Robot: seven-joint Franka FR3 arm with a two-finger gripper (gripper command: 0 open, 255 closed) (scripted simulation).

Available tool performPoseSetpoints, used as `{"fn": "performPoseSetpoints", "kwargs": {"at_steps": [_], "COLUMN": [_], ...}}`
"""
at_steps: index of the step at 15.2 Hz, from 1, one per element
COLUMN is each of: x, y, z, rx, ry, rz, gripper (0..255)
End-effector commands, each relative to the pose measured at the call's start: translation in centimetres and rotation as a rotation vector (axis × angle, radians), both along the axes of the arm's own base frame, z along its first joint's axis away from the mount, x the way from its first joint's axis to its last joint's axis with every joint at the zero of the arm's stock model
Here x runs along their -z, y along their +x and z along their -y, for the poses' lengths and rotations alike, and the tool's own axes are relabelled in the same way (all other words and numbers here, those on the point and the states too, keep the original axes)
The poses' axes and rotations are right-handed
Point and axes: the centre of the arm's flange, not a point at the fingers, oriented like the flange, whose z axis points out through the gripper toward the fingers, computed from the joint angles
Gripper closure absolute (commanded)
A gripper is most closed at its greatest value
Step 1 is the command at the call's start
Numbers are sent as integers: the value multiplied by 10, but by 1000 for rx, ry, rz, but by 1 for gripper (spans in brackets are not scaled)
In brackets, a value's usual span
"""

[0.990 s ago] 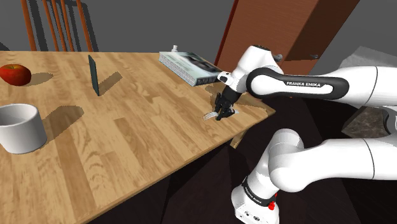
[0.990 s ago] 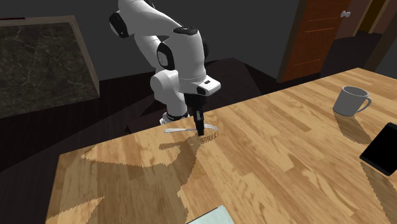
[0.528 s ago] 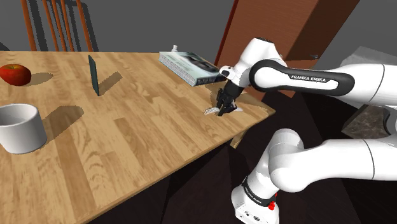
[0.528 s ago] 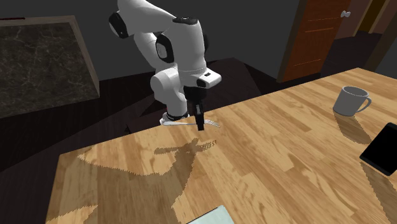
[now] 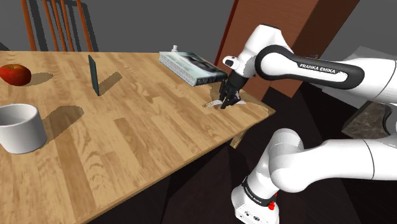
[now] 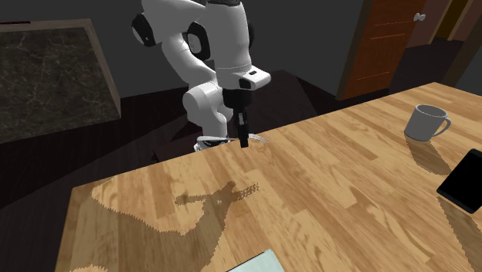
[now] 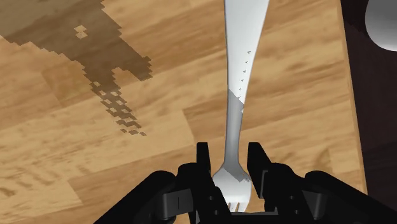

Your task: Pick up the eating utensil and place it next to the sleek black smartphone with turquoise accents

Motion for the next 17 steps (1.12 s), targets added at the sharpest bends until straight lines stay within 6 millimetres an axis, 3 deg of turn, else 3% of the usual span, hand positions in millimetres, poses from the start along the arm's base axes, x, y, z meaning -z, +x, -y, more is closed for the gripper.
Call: {"fn": "performPoseSetpoints", "kwargs": {"at_steps": [1,17], "x": [-11,-96], "y": [-1,-1], "z": [0,0], "rx": [0,0], "ry": [0,0], "rz": [0,0], "gripper": [255,255]}}
